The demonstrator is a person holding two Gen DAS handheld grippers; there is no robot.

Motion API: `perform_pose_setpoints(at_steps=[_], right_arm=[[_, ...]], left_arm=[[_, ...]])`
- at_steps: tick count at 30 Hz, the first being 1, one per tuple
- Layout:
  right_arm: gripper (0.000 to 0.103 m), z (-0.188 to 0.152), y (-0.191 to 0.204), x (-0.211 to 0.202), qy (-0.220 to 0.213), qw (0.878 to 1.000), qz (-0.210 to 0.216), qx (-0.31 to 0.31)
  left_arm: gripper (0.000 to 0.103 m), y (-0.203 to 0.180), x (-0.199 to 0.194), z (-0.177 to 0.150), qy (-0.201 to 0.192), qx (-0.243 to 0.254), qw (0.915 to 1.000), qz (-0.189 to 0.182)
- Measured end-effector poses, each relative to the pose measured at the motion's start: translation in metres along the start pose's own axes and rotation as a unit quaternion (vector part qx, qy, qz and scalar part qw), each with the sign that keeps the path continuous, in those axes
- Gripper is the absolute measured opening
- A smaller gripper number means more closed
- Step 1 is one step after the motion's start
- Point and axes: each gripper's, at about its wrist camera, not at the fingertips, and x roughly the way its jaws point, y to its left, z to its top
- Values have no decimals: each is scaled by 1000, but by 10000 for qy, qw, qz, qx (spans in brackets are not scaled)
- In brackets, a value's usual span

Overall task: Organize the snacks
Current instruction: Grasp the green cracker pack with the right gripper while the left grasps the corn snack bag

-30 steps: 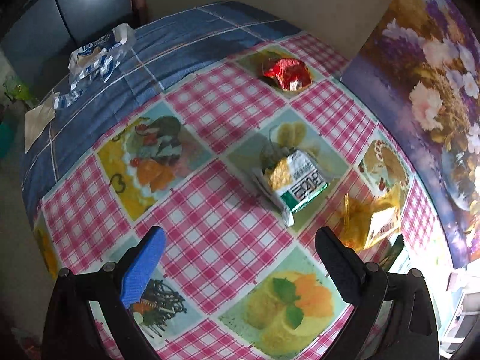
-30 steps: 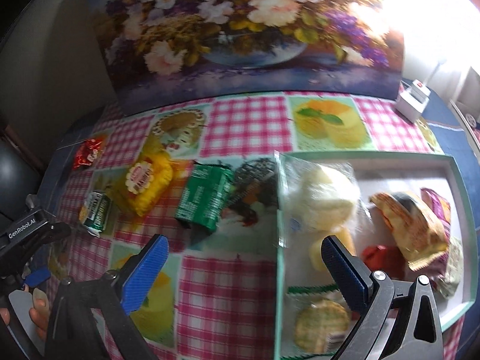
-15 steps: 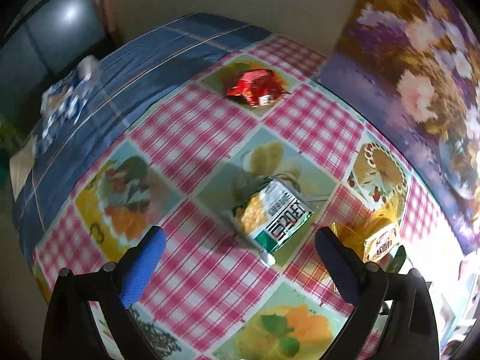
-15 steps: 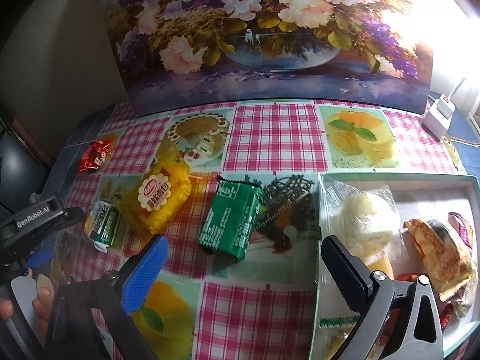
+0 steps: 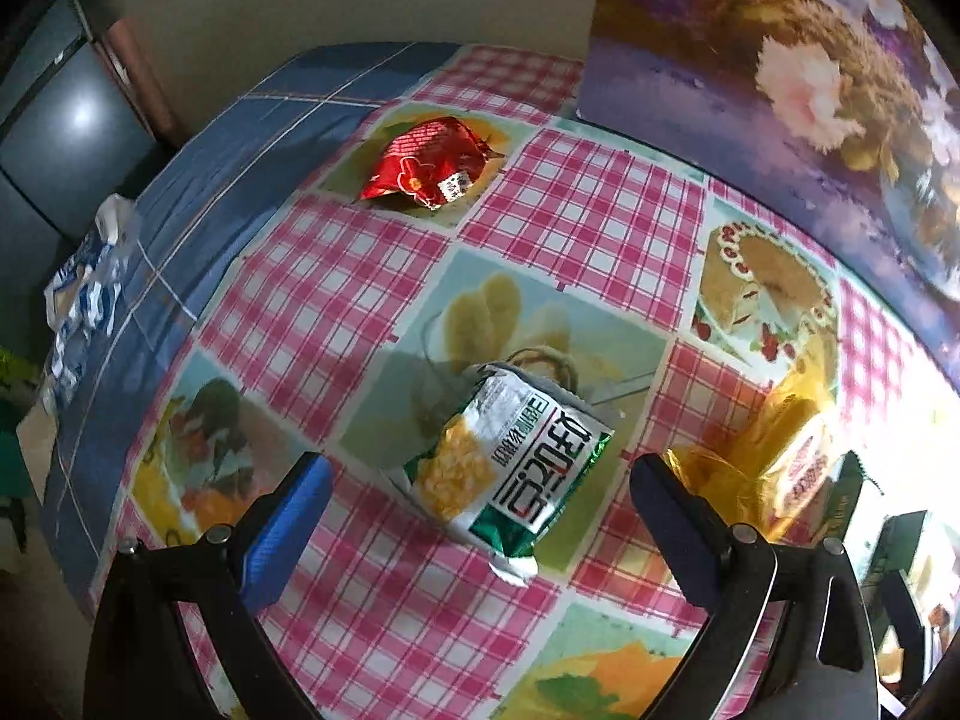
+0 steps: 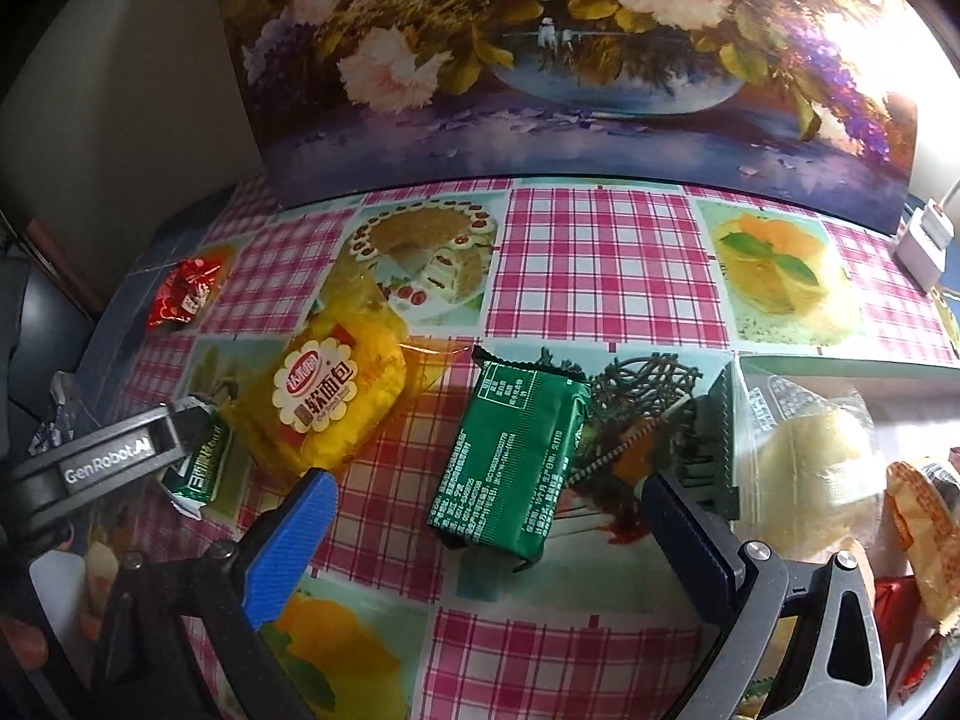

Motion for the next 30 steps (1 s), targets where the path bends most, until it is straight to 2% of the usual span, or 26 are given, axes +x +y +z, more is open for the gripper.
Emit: perform_pose_setpoints(at_steps=[6,11,12,13,14,16,18,30], right_arm=[[85,2,2,7,-47,10000,8,-72],[62,1,1,12,-19,10000,5,-67],[60,1,0,13,-22,10000,-24,-64],[54,0,0,13,-23,10000,-47,-55],[50,0,-2,13,-23,10000,-59,-23],[48,1,-4,13,-39,10000,-16,24],[46,1,-6,13,-49,10000,-22,34],[44,0,-8,10,-45,9999,64,88]], left_arm=[[99,-2,9,2,-2,54,10000,-10],[98,-6,14,3,-71,201,9998,46],[93,-8,16,3,-50,232,9997,44],[80,-10,18,4,-28,242,9997,38],[76,-10,20,4,-9,240,9997,51],[58,-9,21,3,18,227,9997,3],[55,-9,20,4,-10,227,9997,-10],[52,-6,6,1,-122,137,9998,-57]])
